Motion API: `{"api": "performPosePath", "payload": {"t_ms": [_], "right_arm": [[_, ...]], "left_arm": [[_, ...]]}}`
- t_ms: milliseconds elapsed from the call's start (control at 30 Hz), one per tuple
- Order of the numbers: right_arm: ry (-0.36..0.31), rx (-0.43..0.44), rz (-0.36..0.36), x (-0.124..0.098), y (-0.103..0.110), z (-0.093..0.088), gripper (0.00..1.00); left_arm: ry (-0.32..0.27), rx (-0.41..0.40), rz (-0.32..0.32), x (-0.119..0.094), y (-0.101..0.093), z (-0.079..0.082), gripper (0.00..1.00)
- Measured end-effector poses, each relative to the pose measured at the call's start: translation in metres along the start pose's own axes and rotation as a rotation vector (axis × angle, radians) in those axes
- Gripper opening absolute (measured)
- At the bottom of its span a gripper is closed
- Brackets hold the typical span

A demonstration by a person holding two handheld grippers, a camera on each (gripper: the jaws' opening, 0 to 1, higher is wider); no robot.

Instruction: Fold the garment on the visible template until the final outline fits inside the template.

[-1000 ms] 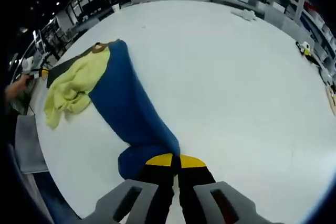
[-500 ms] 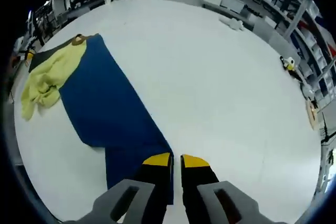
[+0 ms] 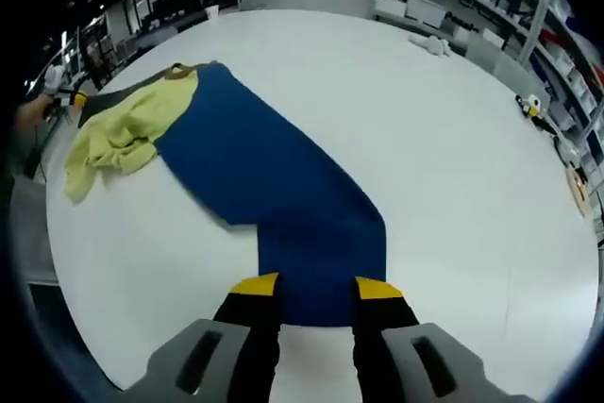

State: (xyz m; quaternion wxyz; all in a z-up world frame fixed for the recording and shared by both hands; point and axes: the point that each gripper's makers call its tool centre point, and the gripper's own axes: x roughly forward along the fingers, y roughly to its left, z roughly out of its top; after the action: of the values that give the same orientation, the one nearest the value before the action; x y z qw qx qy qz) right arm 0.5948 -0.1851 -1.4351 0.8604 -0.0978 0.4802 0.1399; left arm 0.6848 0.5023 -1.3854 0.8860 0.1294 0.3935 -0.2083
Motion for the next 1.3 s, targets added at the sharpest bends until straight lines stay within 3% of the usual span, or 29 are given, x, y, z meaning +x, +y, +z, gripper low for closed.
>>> {"api": "performPosePath", "payload": {"t_ms": [233,367,467,633,700,833,933,1033,1100,1167,1200,1300], "right_arm": [[0.01,0.008,0.011,0.004,-0.002,-0.003,0.19],[0.041,-0.065,-0.015,0.002,-0.019,-0.008,0.0],[0.053,-0.068,-0.02,0.003,-0.031,-0.009,0.0],[0.106,-0.142,-0.063,0.0,-0.059,-0.013,0.0],[0.119,-0.135,-0.057,0.001,-0.064,-0.013,0.0],[0.153,-0.198,-0.055,0.0,-0.071,-0.014,0.0],[0.162,-0.151,-0.022,0.0,-0.07,-0.016,0.0],[0.187,-0.151,0.005,-0.005,-0.069,-0.021,0.1],[0.216,-0.111,0.066,-0.009,-0.061,-0.03,0.15],[0.224,-0.123,0.042,-0.013,-0.069,-0.033,0.21],[0.228,-0.084,0.048,-0.014,-0.069,-0.035,0.22],[0.236,-0.057,0.058,-0.017,-0.07,-0.036,0.22]], "left_arm": [[0.001,0.0,-0.005,0.0,-0.003,0.0,0.02],[0.004,-0.002,-0.005,0.0,-0.002,-0.001,0.02],[0.008,-0.002,-0.003,0.0,-0.001,-0.002,0.02],[0.02,0.003,0.005,0.002,0.003,-0.004,0.02],[0.026,0.006,0.008,0.003,0.005,-0.004,0.02],[0.036,0.007,0.016,0.004,0.01,-0.005,0.02],[0.042,0.003,0.019,0.004,0.013,-0.004,0.02],[0.04,0.0,0.019,0.005,0.013,-0.003,0.02],[0.041,0.001,0.019,0.005,0.012,-0.003,0.02],[0.04,0.0,0.019,0.006,0.012,-0.003,0.02],[0.04,0.0,0.019,0.005,0.012,-0.003,0.02],[0.04,0.001,0.019,0.005,0.012,-0.003,0.02]]}}
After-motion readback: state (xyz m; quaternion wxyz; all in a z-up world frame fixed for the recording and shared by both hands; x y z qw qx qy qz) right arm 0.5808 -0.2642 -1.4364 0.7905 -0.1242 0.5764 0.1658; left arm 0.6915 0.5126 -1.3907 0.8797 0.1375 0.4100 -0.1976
